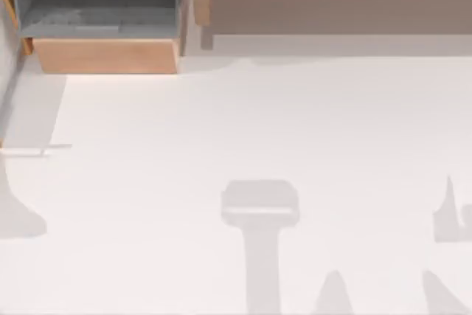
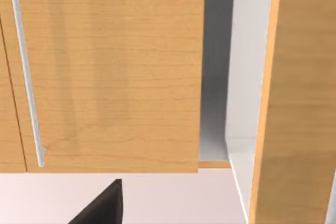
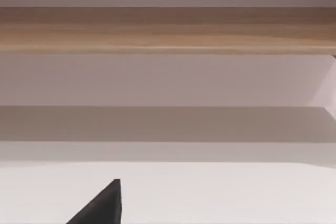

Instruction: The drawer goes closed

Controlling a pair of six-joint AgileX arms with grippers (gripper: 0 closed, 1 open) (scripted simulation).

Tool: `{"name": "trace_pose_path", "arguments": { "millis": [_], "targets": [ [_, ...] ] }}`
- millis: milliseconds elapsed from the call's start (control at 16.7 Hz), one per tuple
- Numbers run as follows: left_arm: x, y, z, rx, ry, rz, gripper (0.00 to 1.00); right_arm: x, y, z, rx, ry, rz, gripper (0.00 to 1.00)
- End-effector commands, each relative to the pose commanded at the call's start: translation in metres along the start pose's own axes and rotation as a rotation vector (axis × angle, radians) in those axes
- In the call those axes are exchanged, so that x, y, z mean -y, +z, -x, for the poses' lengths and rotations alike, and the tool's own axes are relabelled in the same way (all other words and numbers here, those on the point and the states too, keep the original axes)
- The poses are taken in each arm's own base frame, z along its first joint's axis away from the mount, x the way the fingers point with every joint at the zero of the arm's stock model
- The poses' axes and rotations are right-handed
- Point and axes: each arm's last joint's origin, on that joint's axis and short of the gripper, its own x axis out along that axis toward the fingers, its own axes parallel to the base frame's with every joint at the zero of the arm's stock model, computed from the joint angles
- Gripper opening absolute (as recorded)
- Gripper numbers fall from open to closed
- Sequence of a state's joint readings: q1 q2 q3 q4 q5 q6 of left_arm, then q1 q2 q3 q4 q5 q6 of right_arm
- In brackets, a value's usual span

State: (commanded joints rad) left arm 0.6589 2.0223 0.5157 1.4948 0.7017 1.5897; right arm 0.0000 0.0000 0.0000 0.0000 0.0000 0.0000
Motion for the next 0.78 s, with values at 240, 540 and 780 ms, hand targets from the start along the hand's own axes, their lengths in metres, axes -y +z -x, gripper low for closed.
{"name": "trace_pose_path", "arguments": {
  "millis": [240,540,780],
  "targets": [
    [0.0,0.0,0.0,0.0,0.0,0.0,0.62,0.0,0.0,0.0,0.0,0.0,0.0,1.0],
    [0.0,0.0,0.0,0.0,0.0,0.0,0.25,0.0,0.0,0.0,0.0,0.0,0.0,1.0],
    [0.0,0.0,0.0,0.0,0.0,0.0,0.0,0.0,0.0,0.0,0.0,0.0,0.0,1.0]
  ]
}}
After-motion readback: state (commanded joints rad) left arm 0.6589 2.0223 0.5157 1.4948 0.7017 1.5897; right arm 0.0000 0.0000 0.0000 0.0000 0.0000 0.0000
